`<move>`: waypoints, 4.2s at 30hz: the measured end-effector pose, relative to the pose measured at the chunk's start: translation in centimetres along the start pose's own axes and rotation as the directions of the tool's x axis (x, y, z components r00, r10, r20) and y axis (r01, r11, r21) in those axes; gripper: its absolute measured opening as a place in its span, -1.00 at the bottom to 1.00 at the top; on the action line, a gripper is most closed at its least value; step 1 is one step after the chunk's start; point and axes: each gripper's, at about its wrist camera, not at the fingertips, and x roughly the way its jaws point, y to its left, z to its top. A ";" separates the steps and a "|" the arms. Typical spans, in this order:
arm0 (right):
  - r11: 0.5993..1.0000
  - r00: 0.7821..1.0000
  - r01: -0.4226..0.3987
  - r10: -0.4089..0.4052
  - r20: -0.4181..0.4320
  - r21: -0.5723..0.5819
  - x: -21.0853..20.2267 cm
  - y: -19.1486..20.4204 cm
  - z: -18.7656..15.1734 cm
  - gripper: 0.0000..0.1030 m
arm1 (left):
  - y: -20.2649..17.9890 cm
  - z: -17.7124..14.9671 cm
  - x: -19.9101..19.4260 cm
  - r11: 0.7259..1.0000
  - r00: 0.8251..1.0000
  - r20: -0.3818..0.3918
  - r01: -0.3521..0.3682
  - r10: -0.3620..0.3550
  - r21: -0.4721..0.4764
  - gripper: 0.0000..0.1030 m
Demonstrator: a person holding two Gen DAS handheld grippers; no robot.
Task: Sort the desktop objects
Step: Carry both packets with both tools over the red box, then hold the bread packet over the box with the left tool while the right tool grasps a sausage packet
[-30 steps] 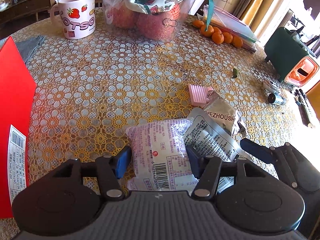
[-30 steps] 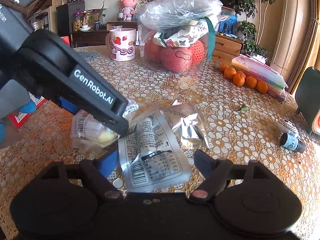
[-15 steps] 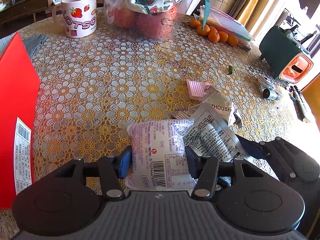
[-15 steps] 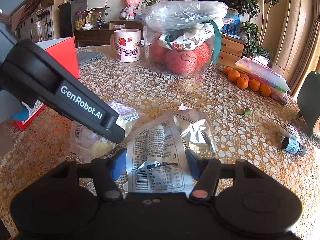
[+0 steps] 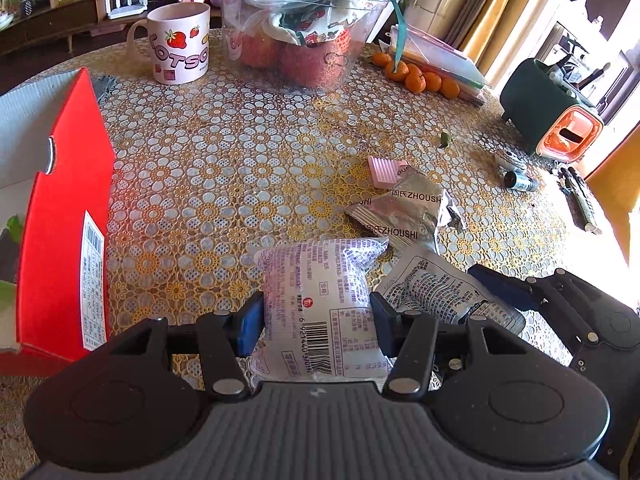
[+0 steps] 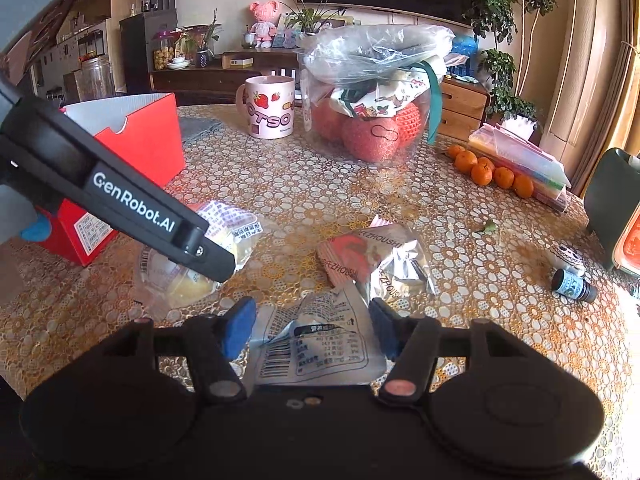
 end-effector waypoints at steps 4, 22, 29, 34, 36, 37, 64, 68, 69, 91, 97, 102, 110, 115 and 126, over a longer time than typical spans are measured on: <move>1.000 1.000 0.002 -0.002 0.012 -0.002 -1.2 0.7 0.3 0.20 | 0.3 -0.5 -1.6 1.000 1.000 0.014 0.012 -0.012 0.006 0.05; 0.998 0.996 -0.041 0.044 0.073 -0.039 -6.1 5.3 4.0 0.20 | 3.6 -1.3 -8.8 0.999 0.996 0.083 0.027 -0.031 0.043 0.05; 0.995 0.992 -0.067 0.074 0.104 -0.068 -7.7 7.4 5.9 0.20 | 5.6 -1.2 -11.8 0.998 0.993 0.112 0.020 -0.027 0.062 0.05; 0.992 0.987 -0.098 0.107 0.119 -0.078 -8.5 8.9 7.5 0.20 | 7.6 -1.3 -13.6 0.997 0.992 0.129 -0.003 -0.007 0.080 0.05; 0.990 0.985 -0.108 0.119 0.124 -0.090 -8.6 9.7 8.1 0.20 | 8.6 -1.4 -14.3 0.996 0.991 0.135 -0.015 0.004 0.083 0.05; 0.989 0.984 -0.112 0.124 0.126 -0.096 -8.6 10.1 8.4 0.20 | 9.1 -1.4 -14.6 0.996 0.991 0.137 -0.022 0.011 0.083 0.05; 0.962 0.979 -0.203 0.203 -0.020 -0.184 -3.3 16.2 8.6 -0.26 | 19.7 -2.0 -16.8 0.993 0.982 0.150 -0.115 0.114 -0.003 0.05; 0.956 0.974 -0.227 0.218 -0.065 -0.187 -2.2 17.3 6.7 -0.22 | 19.9 -2.2 -16.6 0.993 0.983 0.145 -0.117 0.116 -0.004 0.05; 0.956 0.972 -0.232 0.222 -0.076 -0.180 -1.8 17.5 6.3 -0.14 | 20.0 -2.2 -16.5 0.993 0.983 0.144 -0.117 0.116 -0.005 0.05; 0.959 0.940 -0.280 0.285 -0.188 0.052 3.7 18.1 1.7 0.34 | 20.8 -2.5 -15.6 0.995 0.987 0.132 -0.096 0.094 0.008 0.05; 0.957 0.938 -0.278 0.290 -0.192 0.085 4.2 18.6 1.8 0.37 | 20.7 -2.4 -15.5 0.996 0.988 0.131 -0.087 0.085 0.009 0.05; 0.952 0.934 -0.286 0.303 -0.187 0.114 4.8 19.0 2.3 0.14 | 20.8 -2.5 -15.4 0.997 0.988 0.129 -0.082 0.080 0.006 0.05; 0.952 0.934 -0.300 0.308 -0.181 0.067 4.7 20.0 2.1 -0.42 | 21.0 -2.7 -15.2 0.997 0.989 0.129 -0.073 0.073 0.001 0.05; 0.940 0.926 -0.332 0.340 -0.162 0.078 3.8 20.1 2.0 -0.56 | 21.0 -2.7 -15.3 0.997 0.989 0.130 -0.073 0.072 0.000 0.05; 0.938 0.933 -0.346 0.347 -0.092 0.033 1.2 20.2 3.2 -0.93 | 21.0 -3.0 -15.8 0.997 0.987 0.135 -0.083 0.083 -0.004 0.05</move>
